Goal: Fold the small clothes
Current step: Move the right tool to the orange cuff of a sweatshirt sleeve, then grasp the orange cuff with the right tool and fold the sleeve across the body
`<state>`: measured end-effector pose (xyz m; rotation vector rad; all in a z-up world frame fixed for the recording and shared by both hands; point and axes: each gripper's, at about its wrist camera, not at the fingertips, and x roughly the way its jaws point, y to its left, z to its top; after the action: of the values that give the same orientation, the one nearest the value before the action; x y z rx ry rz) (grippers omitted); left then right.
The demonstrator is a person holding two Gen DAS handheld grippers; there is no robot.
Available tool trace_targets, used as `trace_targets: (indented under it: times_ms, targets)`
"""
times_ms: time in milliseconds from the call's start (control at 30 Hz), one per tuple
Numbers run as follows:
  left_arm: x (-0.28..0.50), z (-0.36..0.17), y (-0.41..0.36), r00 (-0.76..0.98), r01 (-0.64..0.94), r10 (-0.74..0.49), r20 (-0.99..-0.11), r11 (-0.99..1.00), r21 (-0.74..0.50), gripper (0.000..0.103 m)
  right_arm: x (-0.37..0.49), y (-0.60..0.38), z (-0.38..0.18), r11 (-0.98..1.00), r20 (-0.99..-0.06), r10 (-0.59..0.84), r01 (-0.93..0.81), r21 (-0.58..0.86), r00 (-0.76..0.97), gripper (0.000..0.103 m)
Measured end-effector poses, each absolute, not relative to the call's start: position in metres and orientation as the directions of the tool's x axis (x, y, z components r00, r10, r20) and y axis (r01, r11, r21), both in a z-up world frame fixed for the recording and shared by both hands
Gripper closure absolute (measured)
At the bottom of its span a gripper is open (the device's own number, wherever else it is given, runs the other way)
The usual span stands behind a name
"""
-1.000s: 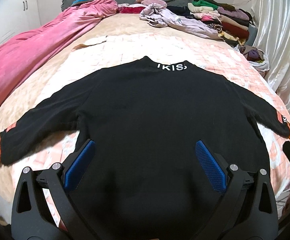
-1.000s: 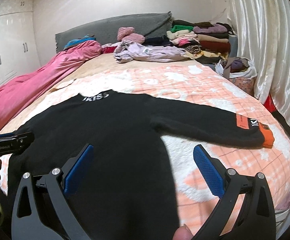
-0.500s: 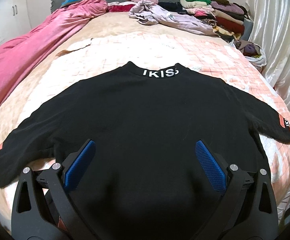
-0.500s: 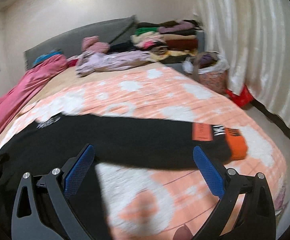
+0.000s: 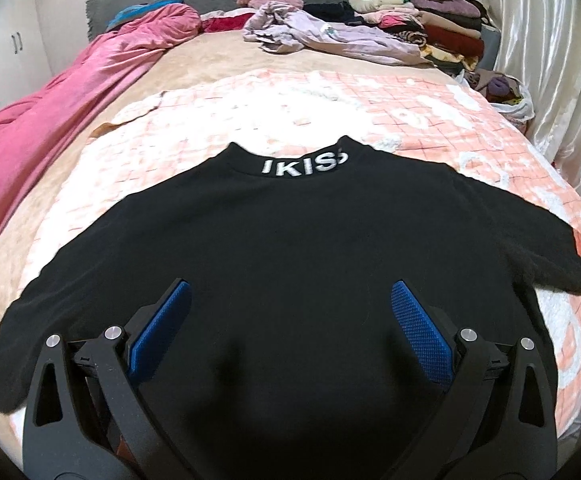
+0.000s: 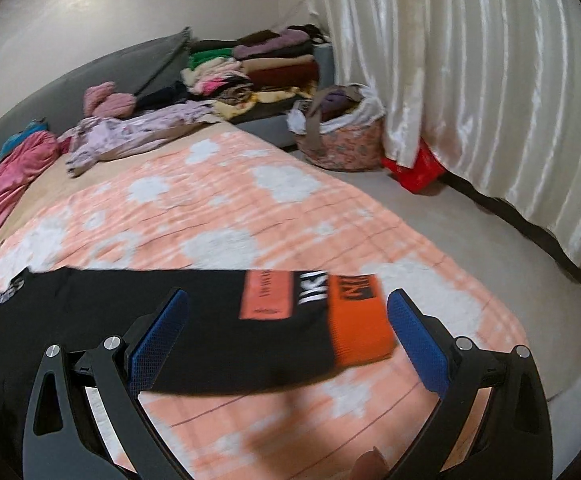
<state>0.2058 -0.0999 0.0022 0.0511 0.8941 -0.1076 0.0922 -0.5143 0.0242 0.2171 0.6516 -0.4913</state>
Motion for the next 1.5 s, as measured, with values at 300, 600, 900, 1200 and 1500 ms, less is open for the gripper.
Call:
trace_targets:
  times_ms: [300,600,900,1200,1500]
  targets:
    - [0.228,-0.010,-0.103,0.641,0.087,-0.034,-0.767,0.996,0.029,0.009,0.113,-0.569,-0.009,0.839,-0.739,-0.349,0.543,0.026,0.576,0.004]
    - [0.238,-0.040,-0.093,0.626,0.057,0.016,-0.780,0.996,0.065,0.009,0.129,-0.586,-0.042,0.838,-0.816,-0.232,0.535,0.109,0.529,0.042]
    - [0.241,-0.056,-0.088,0.606,0.080,-0.023,-0.795,0.996,0.032,0.009,0.128,-0.577,-0.039,0.869,-0.794,-0.136,0.456,0.192,0.593,0.084]
    - [0.230,-0.037,-0.076,0.650,0.093,-0.071,-0.757,0.996,-0.013,0.009,0.126,-0.514,0.026,0.925,-0.675,-0.060,0.295,0.239,0.735,0.088]
    - [0.228,-0.027,-0.037,0.672,0.045,-0.074,-0.737,0.997,-0.060,0.009,0.164,-0.413,0.068,0.948,-0.615,0.141,0.072,0.309,0.776,0.088]
